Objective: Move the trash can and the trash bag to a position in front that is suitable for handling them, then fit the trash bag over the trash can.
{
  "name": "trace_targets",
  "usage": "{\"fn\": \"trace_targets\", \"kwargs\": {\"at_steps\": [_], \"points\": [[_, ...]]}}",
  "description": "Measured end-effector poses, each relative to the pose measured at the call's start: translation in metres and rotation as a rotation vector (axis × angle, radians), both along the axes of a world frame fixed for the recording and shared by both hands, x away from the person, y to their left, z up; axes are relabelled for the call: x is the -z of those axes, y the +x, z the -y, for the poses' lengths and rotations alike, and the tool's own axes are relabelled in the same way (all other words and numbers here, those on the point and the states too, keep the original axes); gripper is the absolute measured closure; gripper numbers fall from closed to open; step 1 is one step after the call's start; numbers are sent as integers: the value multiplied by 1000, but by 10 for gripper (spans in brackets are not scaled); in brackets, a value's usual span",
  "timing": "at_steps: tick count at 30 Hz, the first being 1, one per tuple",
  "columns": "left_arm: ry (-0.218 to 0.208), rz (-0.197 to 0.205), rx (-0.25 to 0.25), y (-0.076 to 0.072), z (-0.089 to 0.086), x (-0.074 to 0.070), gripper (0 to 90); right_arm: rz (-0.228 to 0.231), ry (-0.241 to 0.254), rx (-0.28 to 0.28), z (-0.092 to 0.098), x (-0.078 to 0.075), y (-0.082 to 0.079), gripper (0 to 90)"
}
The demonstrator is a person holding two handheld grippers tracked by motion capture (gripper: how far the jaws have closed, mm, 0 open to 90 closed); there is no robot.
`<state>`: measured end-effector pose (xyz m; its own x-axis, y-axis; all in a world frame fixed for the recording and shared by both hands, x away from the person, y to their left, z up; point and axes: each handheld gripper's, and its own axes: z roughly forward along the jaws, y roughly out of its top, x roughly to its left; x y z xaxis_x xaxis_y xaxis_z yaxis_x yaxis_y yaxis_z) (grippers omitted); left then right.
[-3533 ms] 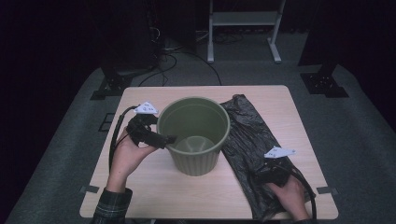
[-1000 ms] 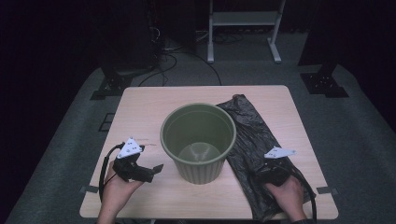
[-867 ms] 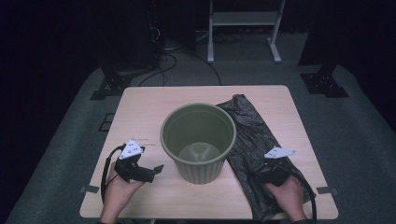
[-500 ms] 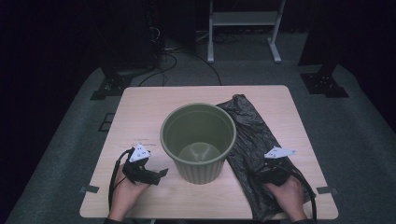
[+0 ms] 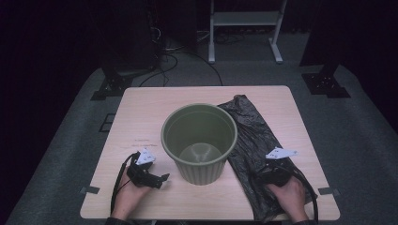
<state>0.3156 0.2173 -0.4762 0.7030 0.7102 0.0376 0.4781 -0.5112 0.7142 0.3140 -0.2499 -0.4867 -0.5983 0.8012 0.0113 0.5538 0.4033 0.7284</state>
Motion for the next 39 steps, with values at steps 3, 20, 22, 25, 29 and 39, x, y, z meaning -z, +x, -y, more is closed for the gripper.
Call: {"fn": "trace_targets", "kwargs": {"at_steps": [3, 20, 22, 25, 29, 39], "points": [[5, -11, -1, 0, 0, 4, 0, 0, 0, 1, 0, 0, 0, 101], [-18, -21, -2, 1, 0, 7, 0, 6, 11, 17, 5, -6, 1, 102], [-18, -21, -3, 1, 0, 7, 0, 6, 16, 29, 10, -9, 2, 102], [-18, -20, -4, 1, 0, 7, 0, 3, 23, 35, 13, -10, 3, 102], [-18, -20, -4, 1, 0, 7, 0, 7, 21, 60, 21, -16, 7, 102], [-18, -20, -4, 1, 0, 7, 0, 7, 10, 146, 46, -19, 30, 102]]}}
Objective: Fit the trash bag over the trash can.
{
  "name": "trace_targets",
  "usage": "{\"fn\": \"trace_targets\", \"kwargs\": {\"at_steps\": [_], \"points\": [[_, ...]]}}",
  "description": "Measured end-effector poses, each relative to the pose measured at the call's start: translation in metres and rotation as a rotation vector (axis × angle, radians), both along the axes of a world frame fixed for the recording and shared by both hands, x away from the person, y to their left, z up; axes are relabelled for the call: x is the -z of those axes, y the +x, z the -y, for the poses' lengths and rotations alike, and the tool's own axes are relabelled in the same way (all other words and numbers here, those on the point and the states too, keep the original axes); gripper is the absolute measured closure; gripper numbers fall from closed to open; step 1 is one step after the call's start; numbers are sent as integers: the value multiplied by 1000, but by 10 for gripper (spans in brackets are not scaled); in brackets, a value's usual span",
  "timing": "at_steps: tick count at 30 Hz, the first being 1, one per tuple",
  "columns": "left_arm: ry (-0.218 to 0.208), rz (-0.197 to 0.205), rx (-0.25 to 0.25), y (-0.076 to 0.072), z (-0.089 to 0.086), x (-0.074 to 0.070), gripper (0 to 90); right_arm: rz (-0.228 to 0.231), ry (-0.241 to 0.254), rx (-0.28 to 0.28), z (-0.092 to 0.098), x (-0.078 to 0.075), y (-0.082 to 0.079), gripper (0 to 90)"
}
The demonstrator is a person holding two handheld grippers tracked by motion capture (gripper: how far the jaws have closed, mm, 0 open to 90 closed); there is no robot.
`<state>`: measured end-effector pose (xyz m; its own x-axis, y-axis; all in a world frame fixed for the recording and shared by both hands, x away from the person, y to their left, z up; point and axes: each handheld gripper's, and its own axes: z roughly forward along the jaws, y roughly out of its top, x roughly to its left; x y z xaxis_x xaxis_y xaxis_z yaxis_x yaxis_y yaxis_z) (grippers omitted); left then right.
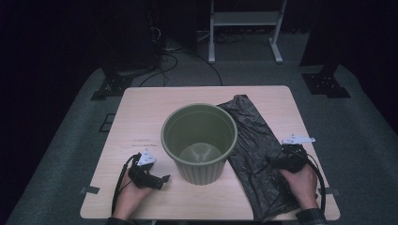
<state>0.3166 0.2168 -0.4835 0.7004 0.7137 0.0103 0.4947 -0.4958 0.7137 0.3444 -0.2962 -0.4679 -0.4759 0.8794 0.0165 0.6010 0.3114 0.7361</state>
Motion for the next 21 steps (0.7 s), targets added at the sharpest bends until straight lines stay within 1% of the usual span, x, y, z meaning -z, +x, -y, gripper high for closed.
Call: {"fn": "trace_targets", "kwargs": {"at_steps": [2, 6, 8, 9, 10, 13, 14, 15, 16, 17, 18, 19, 20, 21], "points": [[0, 0, 0, 0, 0, 0, 0, 0, 0, 13, 4, 1, 5, 102], [0, 0, 0, 0, 0, 0, 0, -45, 11, 21, 7, 8, 11, 107], [-1, 1, -1, 0, 0, 0, 0, -59, -4, 10, 5, 10, 12, 197], [-1, 1, -1, 0, 0, 0, 0, -59, -4, 10, 5, 10, 12, 197], [0, 0, 0, 0, 0, 0, 0, -65, -7, 5, 5, 11, 12, 239], [0, 0, 0, 0, 0, 0, 0, -50, -26, 8, 4, 10, 11, 337], [0, 0, 0, 0, 0, 0, 0, -45, -31, 8, 4, 9, 10, 410], [0, 0, 0, 0, 0, 0, 0, -43, -30, -4, 4, 8, 9, 502], [0, 0, 0, 0, 0, 0, 0, -43, -30, -4, 4, 8, 9, 502], [0, 0, 0, 0, 0, 0, 0, -41, -25, -18, 3, 8, 8, 611], [0, 0, 0, 0, 0, 0, 0, -41, -25, -18, 3, 8, 8, 611], [0, 0, 0, 0, 0, 0, 0, -38, -21, -39, 1, 8, 9, 693], [0, 0, 0, 0, 0, 0, 0, -38, -21, -39, 1, 8, 9, 693], [0, 0, 0, 0, 0, 0, 0, -40, -16, -46, 0, 8, 9, 751]]}}
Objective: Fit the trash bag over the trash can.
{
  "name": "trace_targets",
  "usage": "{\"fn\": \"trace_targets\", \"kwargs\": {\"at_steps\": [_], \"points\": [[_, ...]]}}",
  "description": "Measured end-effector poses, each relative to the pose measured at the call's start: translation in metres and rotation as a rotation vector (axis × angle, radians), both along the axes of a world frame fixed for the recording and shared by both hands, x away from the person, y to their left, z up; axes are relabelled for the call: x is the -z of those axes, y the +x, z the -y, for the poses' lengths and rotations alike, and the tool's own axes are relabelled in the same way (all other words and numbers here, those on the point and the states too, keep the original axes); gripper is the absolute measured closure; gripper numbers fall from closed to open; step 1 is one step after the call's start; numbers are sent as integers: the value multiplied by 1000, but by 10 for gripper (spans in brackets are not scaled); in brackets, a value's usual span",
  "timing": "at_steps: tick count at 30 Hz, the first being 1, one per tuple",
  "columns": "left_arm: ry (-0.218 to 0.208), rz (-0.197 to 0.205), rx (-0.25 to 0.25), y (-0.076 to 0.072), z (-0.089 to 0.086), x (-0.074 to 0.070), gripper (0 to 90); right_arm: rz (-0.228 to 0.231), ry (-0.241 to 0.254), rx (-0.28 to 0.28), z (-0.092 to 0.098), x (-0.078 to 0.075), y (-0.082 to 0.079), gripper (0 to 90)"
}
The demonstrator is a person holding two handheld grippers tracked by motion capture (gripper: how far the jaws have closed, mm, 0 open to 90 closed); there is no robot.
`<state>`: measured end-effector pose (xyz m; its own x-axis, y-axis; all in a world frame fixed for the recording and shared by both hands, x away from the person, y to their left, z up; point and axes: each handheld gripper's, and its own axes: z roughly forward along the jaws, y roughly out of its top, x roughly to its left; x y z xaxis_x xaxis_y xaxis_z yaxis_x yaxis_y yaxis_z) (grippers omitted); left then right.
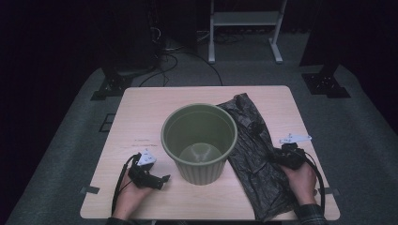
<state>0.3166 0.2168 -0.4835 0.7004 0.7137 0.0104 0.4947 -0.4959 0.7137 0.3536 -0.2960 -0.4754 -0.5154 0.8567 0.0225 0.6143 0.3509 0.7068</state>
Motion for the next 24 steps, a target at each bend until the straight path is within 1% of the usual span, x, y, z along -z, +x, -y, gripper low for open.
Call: {"fn": "trace_targets", "kwargs": {"at_steps": [1, 3, 7, 9, 11, 12, 15, 17, 19, 20, 21, 22, 23, 24], "points": [[0, 0, 0, 0, 0, 0, 0, -4, 10, -24, -2, 0, 0, 830], [-1, 1, -1, 0, 0, 0, 0, -11, 20, -42, -4, 0, 0, 887], [0, 0, 0, 0, 0, 0, 0, -34, 43, -73, -6, 0, 0, 900], [0, 0, 0, 0, 0, 0, 0, -54, 50, -100, -8, -2, 1, 900], [0, 0, 0, 0, 0, 0, 0, -51, 45, -115, -13, -4, 1, 900], [0, 0, 0, 0, 0, 0, 0, -49, 50, -127, -17, -5, 2, 900], [0, 0, 0, 0, 0, 0, 0, -35, 40, -151, -30, -6, 5, 900], [0, 0, 0, 0, 0, 0, 0, -43, 13, -175, -43, -4, 7, 900], [0, 0, 0, 0, 0, 0, 0, -46, 3, -197, -51, -3, 7, 894], [0, 0, 0, 0, 0, 0, 0, -40, 0, -201, -54, -3, 8, 836], [0, 0, 0, 0, 0, 0, 0, -44, 13, -203, -58, -3, 9, 754], [0, 0, 0, 0, 0, 0, 0, -55, 34, -185, -60, -3, 11, 596], [0, 0, 0, 0, 0, 0, 0, -59, 39, -181, -61, -3, 11, 569], [0, 0, 0, 0, 0, 0, 0, -59, 39, -181, -61, -3, 11, 569]]}}
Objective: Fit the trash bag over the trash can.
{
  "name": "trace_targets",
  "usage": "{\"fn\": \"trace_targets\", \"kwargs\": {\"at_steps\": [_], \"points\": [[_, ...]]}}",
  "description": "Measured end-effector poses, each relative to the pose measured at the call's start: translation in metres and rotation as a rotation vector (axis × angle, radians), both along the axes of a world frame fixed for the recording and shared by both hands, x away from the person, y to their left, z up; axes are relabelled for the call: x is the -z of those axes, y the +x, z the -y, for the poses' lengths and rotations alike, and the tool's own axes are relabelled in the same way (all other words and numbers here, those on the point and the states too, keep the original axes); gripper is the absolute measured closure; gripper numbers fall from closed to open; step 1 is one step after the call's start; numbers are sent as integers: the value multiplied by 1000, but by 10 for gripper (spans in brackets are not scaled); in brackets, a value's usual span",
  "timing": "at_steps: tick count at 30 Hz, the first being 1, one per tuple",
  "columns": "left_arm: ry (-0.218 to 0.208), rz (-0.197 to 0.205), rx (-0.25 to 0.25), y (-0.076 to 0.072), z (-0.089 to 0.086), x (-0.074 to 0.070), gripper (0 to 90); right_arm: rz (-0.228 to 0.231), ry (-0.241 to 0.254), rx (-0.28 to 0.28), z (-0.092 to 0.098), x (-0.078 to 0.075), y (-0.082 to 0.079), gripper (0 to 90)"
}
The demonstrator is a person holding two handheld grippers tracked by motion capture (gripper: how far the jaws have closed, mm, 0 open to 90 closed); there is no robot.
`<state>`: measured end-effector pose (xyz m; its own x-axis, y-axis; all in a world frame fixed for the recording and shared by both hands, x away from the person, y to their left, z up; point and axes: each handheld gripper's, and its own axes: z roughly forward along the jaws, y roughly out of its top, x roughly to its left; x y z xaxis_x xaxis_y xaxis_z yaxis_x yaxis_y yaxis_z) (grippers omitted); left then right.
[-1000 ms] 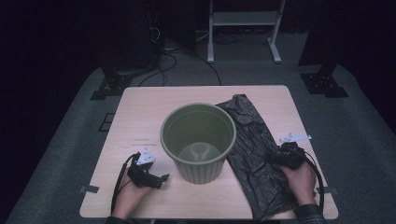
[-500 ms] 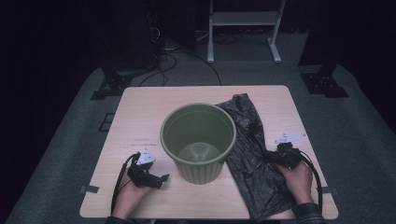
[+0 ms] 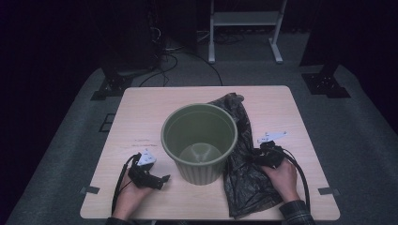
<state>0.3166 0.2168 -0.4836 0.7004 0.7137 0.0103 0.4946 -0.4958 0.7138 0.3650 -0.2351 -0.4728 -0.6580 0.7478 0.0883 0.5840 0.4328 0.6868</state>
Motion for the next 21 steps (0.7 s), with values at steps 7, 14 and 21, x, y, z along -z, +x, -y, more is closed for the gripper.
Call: {"fn": "trace_targets", "kwargs": {"at_steps": [7, 14, 21], "points": [[0, 0, 0, 0, 0, 0, 0, -23, 63, 25, -7, 3, 4, 313], [0, 0, 0, 0, 0, 0, 0, -1, 94, 41, -19, 2, 8, 187], [0, 0, 0, 0, 0, 0, 0, -2, 117, 30, -39, 6, 11, 166]]}}
